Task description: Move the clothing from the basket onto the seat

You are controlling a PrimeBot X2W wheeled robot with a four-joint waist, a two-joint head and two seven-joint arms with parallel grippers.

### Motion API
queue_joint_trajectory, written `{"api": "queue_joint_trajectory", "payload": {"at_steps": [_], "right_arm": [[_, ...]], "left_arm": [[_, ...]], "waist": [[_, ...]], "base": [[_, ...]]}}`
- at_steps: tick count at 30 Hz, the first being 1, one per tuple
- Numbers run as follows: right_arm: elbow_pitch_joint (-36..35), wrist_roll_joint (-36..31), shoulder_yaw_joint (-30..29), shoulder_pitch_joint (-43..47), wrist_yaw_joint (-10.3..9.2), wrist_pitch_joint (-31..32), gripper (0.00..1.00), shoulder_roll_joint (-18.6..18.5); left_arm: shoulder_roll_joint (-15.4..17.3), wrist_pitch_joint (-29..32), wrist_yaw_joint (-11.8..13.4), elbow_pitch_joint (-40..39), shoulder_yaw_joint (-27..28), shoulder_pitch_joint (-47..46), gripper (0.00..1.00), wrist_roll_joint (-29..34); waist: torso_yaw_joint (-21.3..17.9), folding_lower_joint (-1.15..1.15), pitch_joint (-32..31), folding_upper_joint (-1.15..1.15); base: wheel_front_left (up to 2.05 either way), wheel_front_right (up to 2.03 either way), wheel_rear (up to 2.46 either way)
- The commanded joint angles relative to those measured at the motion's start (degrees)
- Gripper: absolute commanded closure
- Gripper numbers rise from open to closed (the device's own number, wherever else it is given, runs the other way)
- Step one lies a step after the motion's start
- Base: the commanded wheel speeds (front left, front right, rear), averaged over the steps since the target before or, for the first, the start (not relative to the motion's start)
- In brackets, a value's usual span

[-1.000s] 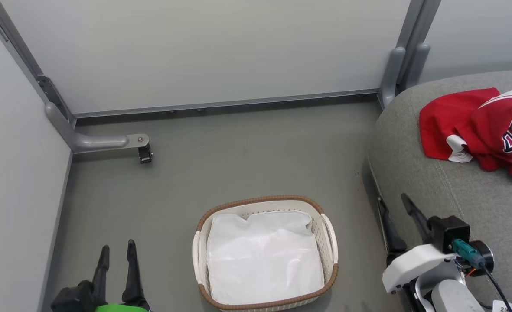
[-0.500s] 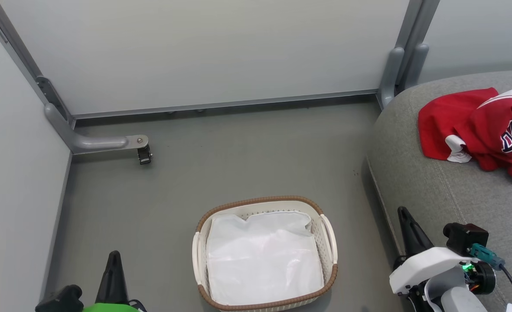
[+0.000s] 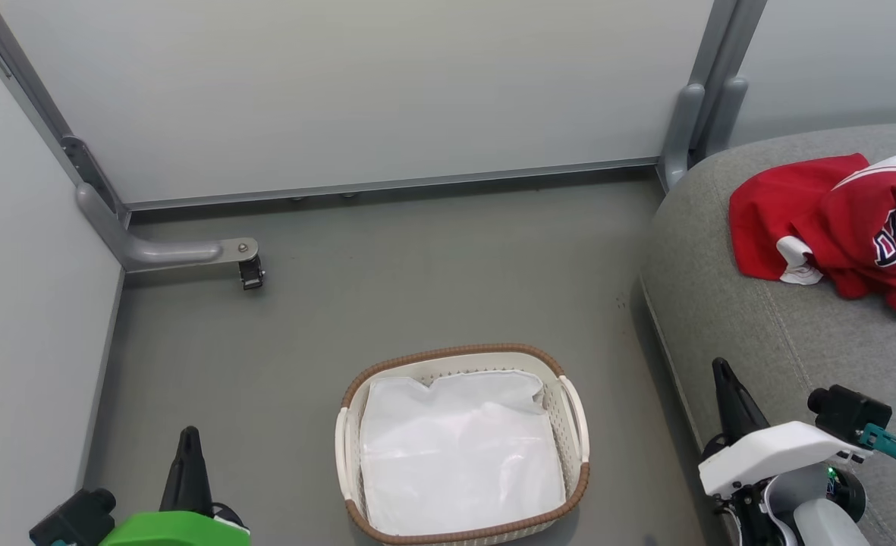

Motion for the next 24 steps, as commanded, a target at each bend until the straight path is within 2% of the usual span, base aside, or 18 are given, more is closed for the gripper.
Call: {"api": "queue_joint_trajectory", "payload": {"at_steps": [1, 24], "right_arm": [[-1.21, 2.26, -0.47, -0.22, -0.02, 0.48, 1.00, -0.28], [-2.98, 19.50, -2.69, 0.20, -0.03, 4.97, 1.00, -0.42]], "left_arm": [[0.25, 0.43, -0.47, -0.66, 0.42, -1.92, 1.00, -1.96], [0.31, 4.97, -1.53, -0.45, 2.45, -4.48, 1.00, -17.38]], "waist": [[-0.02, 0.00, -0.02, 0.00], [-0.36, 0.00, -0.26, 0.00]], "base": [[0.00, 0.00, 0.00], [0.00, 0.00, 0.00]]}}
